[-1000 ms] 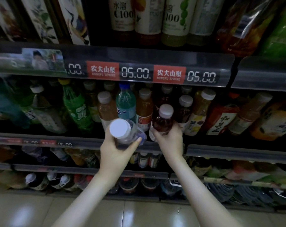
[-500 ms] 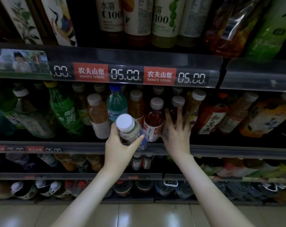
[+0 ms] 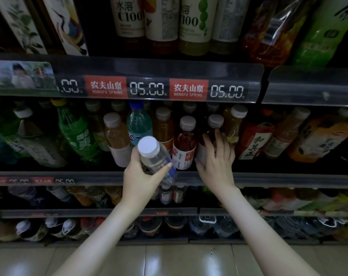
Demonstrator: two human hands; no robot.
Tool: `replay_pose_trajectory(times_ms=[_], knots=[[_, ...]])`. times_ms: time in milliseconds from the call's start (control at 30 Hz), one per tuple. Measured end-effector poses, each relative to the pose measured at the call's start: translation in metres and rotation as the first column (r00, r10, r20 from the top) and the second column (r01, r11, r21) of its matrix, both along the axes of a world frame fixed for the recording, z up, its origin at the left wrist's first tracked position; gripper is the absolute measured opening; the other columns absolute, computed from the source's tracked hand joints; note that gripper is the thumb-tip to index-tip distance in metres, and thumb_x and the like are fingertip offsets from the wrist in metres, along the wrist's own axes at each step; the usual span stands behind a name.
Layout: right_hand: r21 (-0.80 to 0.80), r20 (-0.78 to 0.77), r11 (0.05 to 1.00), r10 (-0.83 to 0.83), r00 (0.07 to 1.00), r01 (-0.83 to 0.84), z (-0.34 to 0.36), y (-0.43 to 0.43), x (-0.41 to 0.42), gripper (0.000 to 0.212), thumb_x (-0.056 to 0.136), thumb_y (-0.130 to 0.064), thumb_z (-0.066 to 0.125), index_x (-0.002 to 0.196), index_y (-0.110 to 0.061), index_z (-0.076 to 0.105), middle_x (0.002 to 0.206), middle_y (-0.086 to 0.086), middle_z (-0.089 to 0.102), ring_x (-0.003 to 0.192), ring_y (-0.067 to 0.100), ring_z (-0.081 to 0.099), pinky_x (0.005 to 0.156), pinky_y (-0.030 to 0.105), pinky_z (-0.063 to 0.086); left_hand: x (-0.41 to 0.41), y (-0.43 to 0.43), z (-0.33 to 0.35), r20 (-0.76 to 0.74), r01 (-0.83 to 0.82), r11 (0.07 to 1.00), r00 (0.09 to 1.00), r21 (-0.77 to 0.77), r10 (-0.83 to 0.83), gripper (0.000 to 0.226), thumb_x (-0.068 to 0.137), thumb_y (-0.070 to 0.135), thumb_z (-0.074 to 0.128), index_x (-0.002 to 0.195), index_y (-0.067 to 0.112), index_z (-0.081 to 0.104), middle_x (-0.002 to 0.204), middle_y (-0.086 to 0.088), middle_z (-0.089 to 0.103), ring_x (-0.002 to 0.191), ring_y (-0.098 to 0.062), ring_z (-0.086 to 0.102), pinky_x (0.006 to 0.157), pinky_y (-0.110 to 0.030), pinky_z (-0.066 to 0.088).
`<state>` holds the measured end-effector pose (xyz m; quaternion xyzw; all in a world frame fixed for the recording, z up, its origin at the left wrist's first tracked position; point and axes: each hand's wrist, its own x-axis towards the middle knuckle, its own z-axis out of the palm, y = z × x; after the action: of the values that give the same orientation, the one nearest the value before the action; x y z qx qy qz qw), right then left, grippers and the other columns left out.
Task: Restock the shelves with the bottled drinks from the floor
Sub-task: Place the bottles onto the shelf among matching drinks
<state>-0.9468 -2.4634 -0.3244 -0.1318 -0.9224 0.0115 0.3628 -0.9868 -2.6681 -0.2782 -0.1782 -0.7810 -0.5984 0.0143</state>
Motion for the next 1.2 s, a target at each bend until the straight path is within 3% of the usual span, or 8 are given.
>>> replay_pose_trajectory(times_ms=[167, 467, 633, 700, 800, 1033, 1100, 1200], knots=[[0.160, 0.085, 0.979, 0.114, 0.990, -0.127, 0.007, -0.030, -0.017, 0.095, 0.067, -0.032, 0.081, 0.147, -0.028, 0.031, 0.153, 0.012, 0.018, 0.140, 0.035, 0.021, 0.109, 0.055, 0.013, 0.000, -0.005, 0.000, 0.020, -0.017, 1.000, 1.000, 0.005, 0.017, 0.065, 0.072, 0.028, 0.083, 0.106, 0.058, 0.035, 0.105, 0.033, 0.052, 0.094, 0.029, 0.046, 0.075, 0.004, 0.037], [0.175, 0.094, 0.980, 0.079, 0.992, -0.094, -0.007, -0.022, -0.013, 0.096, 0.068, -0.020, 0.081, 0.149, -0.026, 0.030, 0.155, 0.012, 0.016, 0.141, 0.035, 0.018, 0.110, 0.058, 0.016, 0.009, -0.035, -0.039, 0.145, 0.001, 0.995, 0.989, -0.096, 0.013, 0.060, 0.072, 0.030, 0.083, 0.116, 0.045, 0.045, 0.107, 0.029, 0.058, 0.098, 0.008, 0.056, 0.081, -0.020, 0.047], [-0.411, 0.117, 0.833, 0.451, 0.885, -0.370, -0.053, -0.058, 0.048, 0.088, 0.078, -0.026, 0.076, 0.147, -0.024, 0.022, 0.145, 0.008, 0.036, 0.134, 0.021, 0.031, 0.109, 0.044, 0.035, 0.027, -0.024, -0.080, 0.227, 0.044, 0.988, 0.974, -0.149, -0.009, 0.062, 0.069, 0.028, 0.085, 0.116, 0.037, 0.046, 0.099, 0.030, 0.058, 0.088, 0.021, 0.053, 0.069, -0.004, 0.043], [-0.711, 0.240, 0.655, 0.568, 0.787, -0.256, -0.077, -0.069, 0.072, 0.087, 0.081, -0.030, 0.074, 0.147, -0.033, 0.019, 0.144, -0.007, 0.035, 0.133, 0.001, 0.026, 0.111, 0.025, 0.030, 0.038, -0.016, -0.101, 0.278, 0.116, 0.980, 0.958, -0.163, -0.067, 0.063, 0.067, 0.028, 0.086, 0.112, 0.044, 0.044, 0.096, 0.034, 0.056, 0.086, 0.028, 0.049, 0.069, 0.000, 0.041], [-0.874, 0.238, 0.476, 0.597, 0.766, -0.099, -0.125, -0.068, 0.088, 0.080, 0.077, -0.025, 0.075, 0.131, -0.052, 0.023, 0.133, -0.022, 0.044, 0.126, -0.001, 0.042, 0.101, 0.017, 0.038, 0.053, -0.001, -0.132, 0.323, 0.255, 0.944, 0.929, -0.210, -0.180, 0.062, 0.067, 0.029, 0.086, 0.106, 0.050, 0.043, 0.094, 0.034, 0.057, 0.087, 0.027, 0.051, 0.068, 0.001, 0.040], [-0.974, 0.048, 0.225, 0.340, 0.939, -0.032, -0.221, -0.036, 0.096, 0.069, 0.072, -0.009, 0.081, 0.127, -0.030, 0.044, 0.116, -0.012, 0.060, 0.108, 0.000, 0.059, 0.085, 0.020, 0.052, 0.059, 0.043, -0.213, 0.185, 0.511, 0.779, 0.859, -0.363, -0.477, 0.070, 0.082, 0.050, 0.068, 0.130, 0.057, 0.019, 0.135, 0.036, 0.029, 0.125, 0.020, 0.022, 0.094, 0.006, 0.017], [-0.980, -0.030, 0.186, 0.210, 0.977, -0.070, -0.245, -0.024, 0.090, 0.063, 0.070, -0.014, 0.082, 0.126, -0.013, 0.052, 0.113, -0.001, 0.066, 0.106, 0.011, 0.063, 0.086, 0.027, 0.054, 0.054, 0.050, -0.246, -0.027, 0.447, 0.775, 0.859, -0.447, -0.511, 0.059, 0.090, 0.054, 0.054, 0.140, 0.046, 0.023, 0.146, 0.028, 0.022, 0.132, 0.018, 0.012, 0.108, -0.005, 0.013], [-0.961, -0.106, 0.252, 0.062, 0.992, -0.118, -0.267, -0.009, 0.073, 0.046, 0.074, -0.007, 0.081, 0.115, -0.001, 0.060, 0.108, 0.009, 0.069, 0.103, 0.013, 0.065, 0.089, 0.023, 0.053, 0.040, 0.053, -0.309, -0.322, 0.125, 0.858, 0.892, -0.498, -0.317, 0.053, 0.098, 0.046, 0.040, 0.147, 0.027, 0.031, 0.152, -0.009, 0.032, 0.142, -0.017, 0.021, 0.116, -0.042, 0.021]])
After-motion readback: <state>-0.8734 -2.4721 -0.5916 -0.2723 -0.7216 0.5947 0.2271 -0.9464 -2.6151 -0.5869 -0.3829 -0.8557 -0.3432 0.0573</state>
